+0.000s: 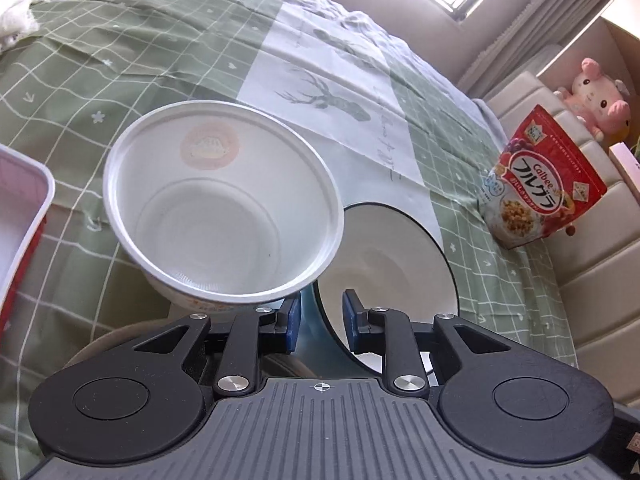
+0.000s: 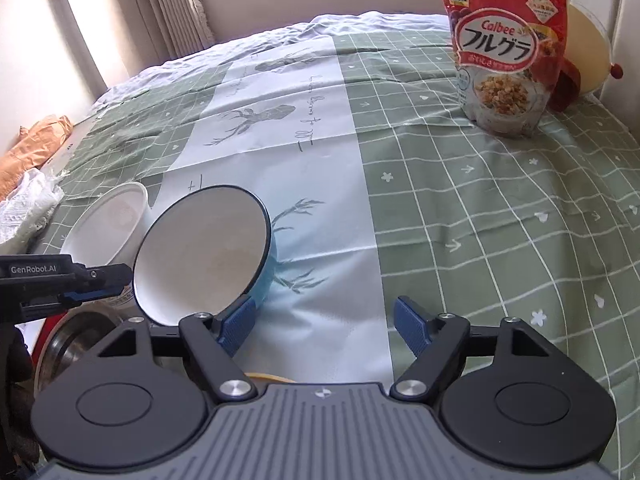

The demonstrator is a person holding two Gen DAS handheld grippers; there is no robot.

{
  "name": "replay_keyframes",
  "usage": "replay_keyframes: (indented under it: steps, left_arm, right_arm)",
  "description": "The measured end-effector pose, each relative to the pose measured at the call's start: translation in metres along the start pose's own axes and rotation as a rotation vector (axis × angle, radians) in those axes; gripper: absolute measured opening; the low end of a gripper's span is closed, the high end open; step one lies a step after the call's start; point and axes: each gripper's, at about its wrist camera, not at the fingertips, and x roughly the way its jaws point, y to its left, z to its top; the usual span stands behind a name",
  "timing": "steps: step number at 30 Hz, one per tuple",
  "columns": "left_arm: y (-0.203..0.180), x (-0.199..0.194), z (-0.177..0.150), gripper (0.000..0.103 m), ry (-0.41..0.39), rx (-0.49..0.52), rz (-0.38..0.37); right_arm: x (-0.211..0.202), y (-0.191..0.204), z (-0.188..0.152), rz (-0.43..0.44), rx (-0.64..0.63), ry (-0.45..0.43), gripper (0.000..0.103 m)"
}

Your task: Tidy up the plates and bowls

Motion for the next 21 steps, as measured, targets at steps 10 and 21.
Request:
replay_keyframes:
  steps: [10, 21]
  left_arm:
    - [-0.004, 0.037, 0.012, 0.031, 0.054, 0.035, 0.01]
    - [-0.052, 0.031, -0.007, 0.036, 0.066, 0.208, -0.002]
  right_arm:
    - [0.096, -0.008, 0.037, 0.186, 0.161, 0.221, 0.069]
    - [0.064, -0.014, 0.014, 0.136, 0.072, 0.169, 0.035]
